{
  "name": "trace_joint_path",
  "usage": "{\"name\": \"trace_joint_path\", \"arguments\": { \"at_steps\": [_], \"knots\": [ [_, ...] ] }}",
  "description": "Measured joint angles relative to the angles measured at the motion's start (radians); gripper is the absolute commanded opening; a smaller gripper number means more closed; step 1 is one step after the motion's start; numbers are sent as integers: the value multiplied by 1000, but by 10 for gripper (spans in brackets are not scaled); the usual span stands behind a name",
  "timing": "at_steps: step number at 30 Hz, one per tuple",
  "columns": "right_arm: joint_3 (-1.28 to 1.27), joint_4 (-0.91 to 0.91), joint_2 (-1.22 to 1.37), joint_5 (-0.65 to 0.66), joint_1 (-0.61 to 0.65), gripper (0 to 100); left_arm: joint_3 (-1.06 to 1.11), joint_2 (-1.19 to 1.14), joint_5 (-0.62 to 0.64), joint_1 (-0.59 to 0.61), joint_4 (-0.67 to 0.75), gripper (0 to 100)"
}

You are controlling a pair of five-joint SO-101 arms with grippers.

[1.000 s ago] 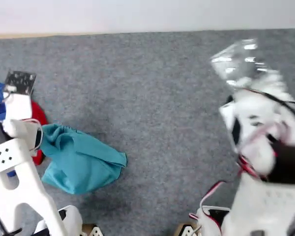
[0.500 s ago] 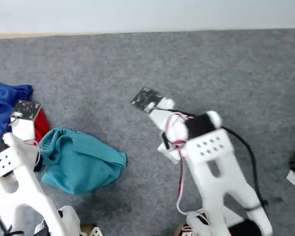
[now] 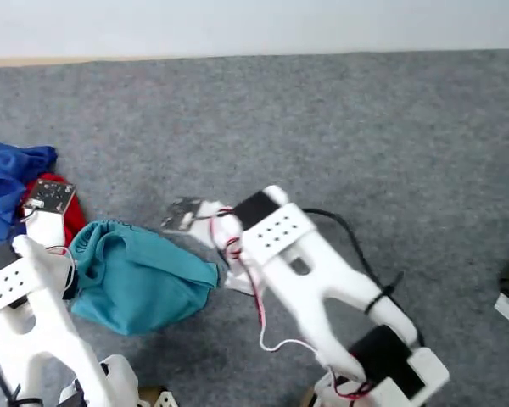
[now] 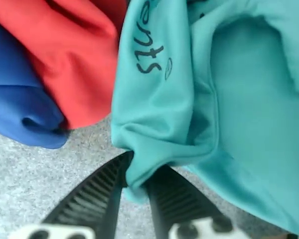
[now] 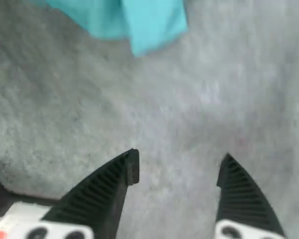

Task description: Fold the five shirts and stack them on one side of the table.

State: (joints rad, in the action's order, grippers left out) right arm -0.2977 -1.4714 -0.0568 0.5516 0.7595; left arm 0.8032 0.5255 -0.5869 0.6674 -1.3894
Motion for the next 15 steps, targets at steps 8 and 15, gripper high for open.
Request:
{"name": "trace_joint_path", "arguments": {
  "at_steps": [8,15],
  "knots": [
    [138,74,176,5,86,275,0,0,0,0,0,3],
    [227,74,304,5,121,275,0,0,2,0,0,3]
  ]
}}
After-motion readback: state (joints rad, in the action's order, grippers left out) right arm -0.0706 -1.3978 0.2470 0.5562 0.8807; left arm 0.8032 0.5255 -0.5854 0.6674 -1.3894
